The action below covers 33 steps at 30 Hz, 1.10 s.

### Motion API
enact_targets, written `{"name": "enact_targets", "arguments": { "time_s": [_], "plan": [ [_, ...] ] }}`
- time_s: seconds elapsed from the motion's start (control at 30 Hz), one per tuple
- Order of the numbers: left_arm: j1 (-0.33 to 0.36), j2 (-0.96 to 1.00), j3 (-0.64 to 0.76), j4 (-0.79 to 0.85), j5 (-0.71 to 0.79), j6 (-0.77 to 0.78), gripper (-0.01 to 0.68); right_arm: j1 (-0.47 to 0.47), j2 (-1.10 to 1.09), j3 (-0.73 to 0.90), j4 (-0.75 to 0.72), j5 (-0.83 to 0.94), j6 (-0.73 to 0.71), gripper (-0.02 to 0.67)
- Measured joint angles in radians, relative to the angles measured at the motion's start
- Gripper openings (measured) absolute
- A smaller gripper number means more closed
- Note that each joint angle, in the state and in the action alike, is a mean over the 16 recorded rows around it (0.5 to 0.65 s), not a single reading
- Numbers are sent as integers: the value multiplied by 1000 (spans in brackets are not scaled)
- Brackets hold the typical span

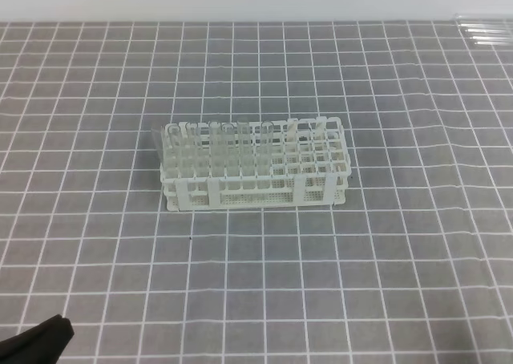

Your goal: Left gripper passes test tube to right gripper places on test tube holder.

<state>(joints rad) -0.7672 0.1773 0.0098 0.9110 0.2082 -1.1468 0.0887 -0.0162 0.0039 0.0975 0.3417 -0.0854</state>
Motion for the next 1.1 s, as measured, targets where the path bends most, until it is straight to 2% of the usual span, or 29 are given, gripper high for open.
{"name": "enact_targets", "arguments": {
  "time_s": [0.7,0.9,1.1],
  "plan": [
    [0,1,3,4,7,19,-3,0,0,0,0,0,0,-13],
    [0,1,2,-210,-15,266,-3,0,0,0,0,0,0,-13],
    [0,1,3,-665,-86,799,-3,0,0,0,0,0,0,-13]
  ]
}}
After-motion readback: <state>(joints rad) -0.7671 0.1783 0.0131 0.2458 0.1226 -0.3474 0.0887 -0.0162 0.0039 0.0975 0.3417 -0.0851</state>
